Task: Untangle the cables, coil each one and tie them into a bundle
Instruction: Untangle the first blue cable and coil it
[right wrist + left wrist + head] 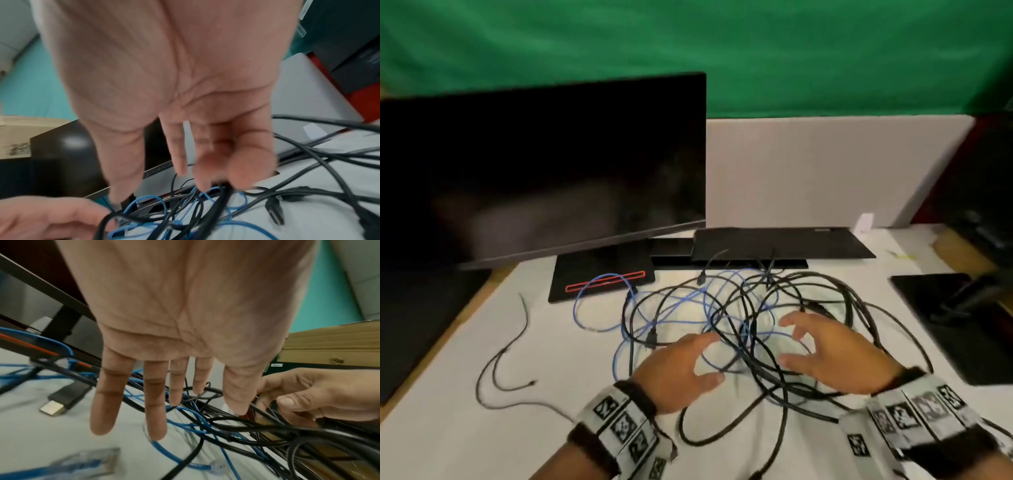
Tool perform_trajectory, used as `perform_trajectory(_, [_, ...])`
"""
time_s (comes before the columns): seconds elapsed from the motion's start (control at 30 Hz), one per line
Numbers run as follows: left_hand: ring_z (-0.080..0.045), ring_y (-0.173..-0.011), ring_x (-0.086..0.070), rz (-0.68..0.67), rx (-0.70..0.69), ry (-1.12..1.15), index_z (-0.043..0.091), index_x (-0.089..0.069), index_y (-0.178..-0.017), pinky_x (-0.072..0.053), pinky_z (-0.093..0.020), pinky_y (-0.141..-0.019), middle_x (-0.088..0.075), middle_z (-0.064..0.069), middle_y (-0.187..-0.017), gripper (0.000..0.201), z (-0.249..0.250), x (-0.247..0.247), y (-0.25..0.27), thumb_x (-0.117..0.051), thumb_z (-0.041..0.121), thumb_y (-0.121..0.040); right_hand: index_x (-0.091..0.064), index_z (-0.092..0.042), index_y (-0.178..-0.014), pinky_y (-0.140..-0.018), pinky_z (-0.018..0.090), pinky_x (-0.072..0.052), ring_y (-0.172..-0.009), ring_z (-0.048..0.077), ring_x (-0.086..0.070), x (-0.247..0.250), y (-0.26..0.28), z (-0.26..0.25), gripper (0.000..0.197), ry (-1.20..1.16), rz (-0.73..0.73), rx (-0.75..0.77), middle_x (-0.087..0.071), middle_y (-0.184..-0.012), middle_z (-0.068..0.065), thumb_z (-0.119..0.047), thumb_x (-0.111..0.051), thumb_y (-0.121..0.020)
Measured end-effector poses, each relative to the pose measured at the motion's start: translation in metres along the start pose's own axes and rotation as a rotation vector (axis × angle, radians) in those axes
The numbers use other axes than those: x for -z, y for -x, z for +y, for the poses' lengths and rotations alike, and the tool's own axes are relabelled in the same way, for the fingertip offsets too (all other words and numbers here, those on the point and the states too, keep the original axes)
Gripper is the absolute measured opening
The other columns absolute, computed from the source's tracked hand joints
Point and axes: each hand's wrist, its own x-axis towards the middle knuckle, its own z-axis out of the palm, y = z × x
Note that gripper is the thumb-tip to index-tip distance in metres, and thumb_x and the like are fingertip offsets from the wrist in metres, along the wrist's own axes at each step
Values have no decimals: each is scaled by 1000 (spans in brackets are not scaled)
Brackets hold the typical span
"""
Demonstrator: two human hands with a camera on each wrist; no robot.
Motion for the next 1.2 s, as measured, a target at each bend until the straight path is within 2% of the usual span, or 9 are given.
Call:
perform_trajectory(0.07, [-14,-116,-57,-20,-31,-109,37,-36,-148,-39,-21,-98,-45,12,-149,62,3,-11,-5,-59,53,-92,-53,-41,-125,-93,27,-47,-101,5,-57,-10,-1,-1,59,126,-109,0,-57,-109,-17,-74,-59,-77])
perform_trajectory(0.13, [-9,-108,-58,1,-40,-191,39,-45,-140,-38,-19,-88,-55,11,-138,51,7,-12,-11,-57,52,-93,-56,-38,-122,-83,28,-47,-95,7,-55,-17,-4,-5,64,231,-186,0,-59,-104,-16,-80,-54,-75])
perform_trajectory(0.3, [-22,-110,-57,277,33,-353,30,-56,-99,-46,-34,-86,-60,3,-113,11,9,-5,-13,-56,39,-94,-64,-21,-82,-65,30,-45,-77,18,-61,-38,-2,-13,44,380,-177,1,-64,-80,-4,-65,-62,-79])
perform_trajectory(0.37, [-26,-122,-47,371,118,-357,25,-53,-118,-45,-43,-96,-50,-1,-129,27,5,7,-19,-59,32,-93,-59,-21,-75,-61,29,-40,-75,18,-57,-39,-2,-16,38,404,-153,2,-62,-80,-2,-58,-61,-83])
perform_trajectory(0.47, [-31,-134,-40,277,288,-372,21,-33,-145,-43,-51,-105,-39,-7,-147,61,-5,21,-31,-62,30,-92,-53,-22,-75,-62,27,-38,-76,16,-54,-36,-4,-17,31,430,-130,1,-56,-83,-4,-50,-61,-87])
perform_trajectory(0.63, [-31,-128,-46,196,345,-448,22,-36,-141,-45,-52,-101,-48,-7,-138,61,-14,28,-59,-66,32,-89,-57,-22,-81,-64,27,-41,-80,18,-58,-28,-14,-13,26,406,-173,-22,-63,-88,-1,-47,-61,-89])
perform_trajectory(0.77, [-29,-128,-38,160,262,-600,32,-59,-126,-41,-53,-102,-45,-5,-132,34,-21,29,-79,-57,45,-94,-56,-26,-77,-66,29,-45,-81,16,-62,-27,-26,-6,28,375,-117,-22,-66,-86,-3,-52,-62,-86])
perform_trajectory(1.03, [-23,-128,-39,249,76,-413,28,-67,-117,-37,-52,-103,-52,0,-127,31,-30,37,-82,-45,43,-102,-64,-16,-94,-61,24,-37,-82,17,-58,-18,-39,-17,31,371,-54,-65,-67,-97,3,-47,-60,-91])
perform_trajectory(1.2, [-22,-86,-58,402,-82,-22,17,-70,-94,-47,-35,-74,-64,-1,-85,22,-7,46,-59,-53,29,-100,-51,-25,-70,-57,24,-35,-72,14,-54,-17,-20,-20,28,315,57,-73,-55,-76,-5,-38,-61,-93])
